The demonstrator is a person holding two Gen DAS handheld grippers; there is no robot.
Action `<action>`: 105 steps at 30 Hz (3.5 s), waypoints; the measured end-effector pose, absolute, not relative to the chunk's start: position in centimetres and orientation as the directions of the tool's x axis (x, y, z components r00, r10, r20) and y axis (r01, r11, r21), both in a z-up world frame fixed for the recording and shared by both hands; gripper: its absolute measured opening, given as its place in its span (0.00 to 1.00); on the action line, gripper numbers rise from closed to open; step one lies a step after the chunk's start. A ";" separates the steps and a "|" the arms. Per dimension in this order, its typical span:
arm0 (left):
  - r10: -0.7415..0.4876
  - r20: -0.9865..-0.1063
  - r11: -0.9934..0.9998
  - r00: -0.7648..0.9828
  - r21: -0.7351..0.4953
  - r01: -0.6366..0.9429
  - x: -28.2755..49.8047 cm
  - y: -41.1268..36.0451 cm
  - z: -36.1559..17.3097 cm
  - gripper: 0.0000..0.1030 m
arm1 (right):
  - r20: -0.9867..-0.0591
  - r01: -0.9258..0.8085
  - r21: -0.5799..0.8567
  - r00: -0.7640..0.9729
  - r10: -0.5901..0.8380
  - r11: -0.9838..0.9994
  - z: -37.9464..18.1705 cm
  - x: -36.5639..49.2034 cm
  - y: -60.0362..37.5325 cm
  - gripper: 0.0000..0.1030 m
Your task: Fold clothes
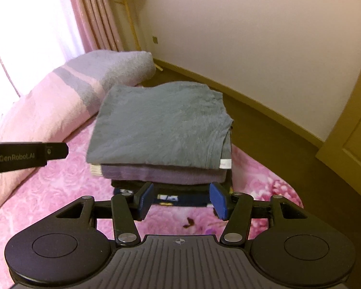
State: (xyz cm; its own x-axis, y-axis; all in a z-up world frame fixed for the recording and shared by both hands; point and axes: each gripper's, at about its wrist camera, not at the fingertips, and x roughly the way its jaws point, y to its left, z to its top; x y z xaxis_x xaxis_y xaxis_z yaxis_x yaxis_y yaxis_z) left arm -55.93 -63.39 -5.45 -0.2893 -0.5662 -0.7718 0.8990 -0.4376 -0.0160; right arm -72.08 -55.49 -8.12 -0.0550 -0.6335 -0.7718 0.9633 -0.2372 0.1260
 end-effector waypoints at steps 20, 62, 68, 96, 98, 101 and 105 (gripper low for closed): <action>-0.616 -0.739 -0.451 -0.274 0.045 0.892 -47.0 -47.1 0.0 0.52 | -0.691 0.949 0.135 -0.115 -0.714 -0.284 -1.7 -63.0 -39.3 0.53; -0.566 -0.772 -0.445 -0.290 -0.011 0.896 -45.2 -47.4 -2.9 0.71 | -0.775 0.932 0.042 -0.197 -0.601 -0.360 -2.7 -61.2 -40.3 0.85; -0.530 -0.802 -0.449 -0.276 -0.011 0.893 -47.1 -49.7 -4.3 0.71 | -0.807 0.930 0.041 -0.185 -0.560 -0.366 -4.3 -62.7 -42.6 0.85; -0.476 -0.855 -0.406 -0.204 0.008 0.914 -52.5 -56.7 -7.1 0.71 | -0.874 0.944 0.051 -0.115 -0.473 -0.326 -7.9 -67.6 -50.4 0.85; -0.477 -0.856 -0.407 -0.200 0.013 0.914 -53.1 -57.2 -7.2 0.71 | -0.874 0.945 0.054 -0.112 -0.472 -0.323 -8.0 -68.0 -50.9 0.85; -0.477 -0.857 -0.409 -0.196 0.019 0.912 -54.0 -57.9 -7.2 0.71 | -0.876 0.946 0.058 -0.105 -0.471 -0.320 -8.1 -68.7 -51.6 0.85; -0.477 -0.857 -0.411 -0.194 0.022 0.912 -55.2 -58.9 -7.3 0.71 | -0.879 0.947 0.059 -0.100 -0.466 -0.315 -8.3 -69.7 -52.6 0.85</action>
